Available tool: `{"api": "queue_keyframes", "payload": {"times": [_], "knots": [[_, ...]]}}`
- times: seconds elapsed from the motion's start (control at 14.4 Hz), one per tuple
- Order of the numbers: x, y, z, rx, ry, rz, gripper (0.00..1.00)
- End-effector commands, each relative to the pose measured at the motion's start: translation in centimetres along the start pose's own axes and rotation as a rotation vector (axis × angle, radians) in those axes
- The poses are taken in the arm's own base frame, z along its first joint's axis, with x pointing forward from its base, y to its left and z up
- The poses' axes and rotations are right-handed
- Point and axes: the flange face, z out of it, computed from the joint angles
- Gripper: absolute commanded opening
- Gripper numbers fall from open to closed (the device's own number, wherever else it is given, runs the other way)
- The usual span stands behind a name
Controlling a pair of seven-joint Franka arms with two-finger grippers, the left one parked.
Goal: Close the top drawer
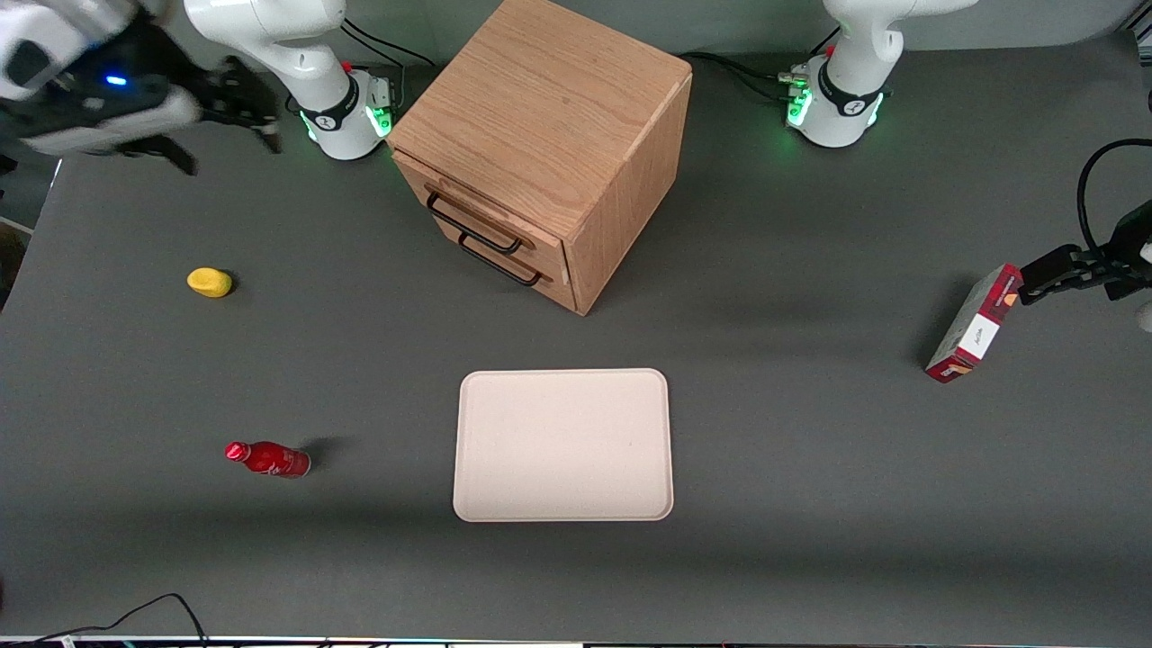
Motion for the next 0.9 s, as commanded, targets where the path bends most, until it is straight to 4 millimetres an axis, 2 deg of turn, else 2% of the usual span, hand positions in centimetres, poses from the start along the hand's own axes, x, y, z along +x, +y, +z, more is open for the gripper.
{"api": "queue_keyframes", "payload": {"times": [0.0, 0.14, 0.35, 0.62, 0.83], "knots": [[-0.7, 5.9, 0.1, -0.022, -0.015, 0.139, 1.00], [-0.3, 7.7, 2.5, -0.018, -0.049, 0.172, 1.00], [0.2, 9.3, 6.6, -0.016, -0.037, 0.199, 1.00], [0.8, 9.7, 6.8, -0.026, -0.035, 0.197, 1.00], [1.0, 10.7, 6.0, -0.025, -0.023, 0.213, 1.00]]}}
